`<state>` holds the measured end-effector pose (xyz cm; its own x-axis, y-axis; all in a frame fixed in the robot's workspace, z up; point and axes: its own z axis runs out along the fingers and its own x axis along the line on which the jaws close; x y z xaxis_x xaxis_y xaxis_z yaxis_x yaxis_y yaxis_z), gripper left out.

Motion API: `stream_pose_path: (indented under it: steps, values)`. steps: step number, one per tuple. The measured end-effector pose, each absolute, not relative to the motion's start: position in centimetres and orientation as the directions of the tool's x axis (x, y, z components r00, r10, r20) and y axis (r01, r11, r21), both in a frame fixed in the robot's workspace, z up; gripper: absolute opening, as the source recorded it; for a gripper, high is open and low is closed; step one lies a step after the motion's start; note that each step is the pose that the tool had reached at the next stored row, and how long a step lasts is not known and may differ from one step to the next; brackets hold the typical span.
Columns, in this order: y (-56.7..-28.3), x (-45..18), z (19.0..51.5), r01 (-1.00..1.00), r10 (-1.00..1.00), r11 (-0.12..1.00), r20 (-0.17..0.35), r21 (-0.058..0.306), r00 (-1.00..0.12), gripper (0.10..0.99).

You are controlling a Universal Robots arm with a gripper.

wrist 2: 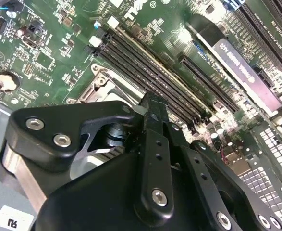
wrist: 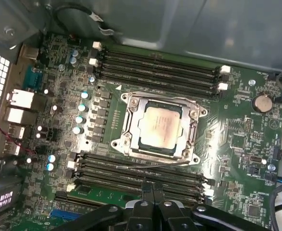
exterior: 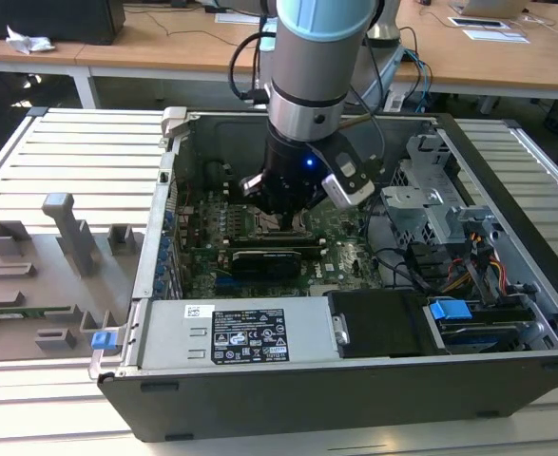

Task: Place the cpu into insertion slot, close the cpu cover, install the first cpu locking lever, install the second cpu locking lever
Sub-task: 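Install the second cpu locking lever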

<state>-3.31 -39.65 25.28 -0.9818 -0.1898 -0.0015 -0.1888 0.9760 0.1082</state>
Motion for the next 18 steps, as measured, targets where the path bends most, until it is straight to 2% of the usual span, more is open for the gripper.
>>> stream_pose_path:
  steps: [4,8,18]
  values:
    - [-39.7,-3.6,25.0,-0.189,-0.190,0.976,-0.002,0.112,-0.982,0.106]
    - [-39.4,-4.4,24.5,-0.189,-0.190,0.973,-0.006,0.133,-0.982,0.106]
    - [-38.6,-7.4,21.2,-0.199,-0.200,0.969,-0.009,0.146,-0.980,0.106]
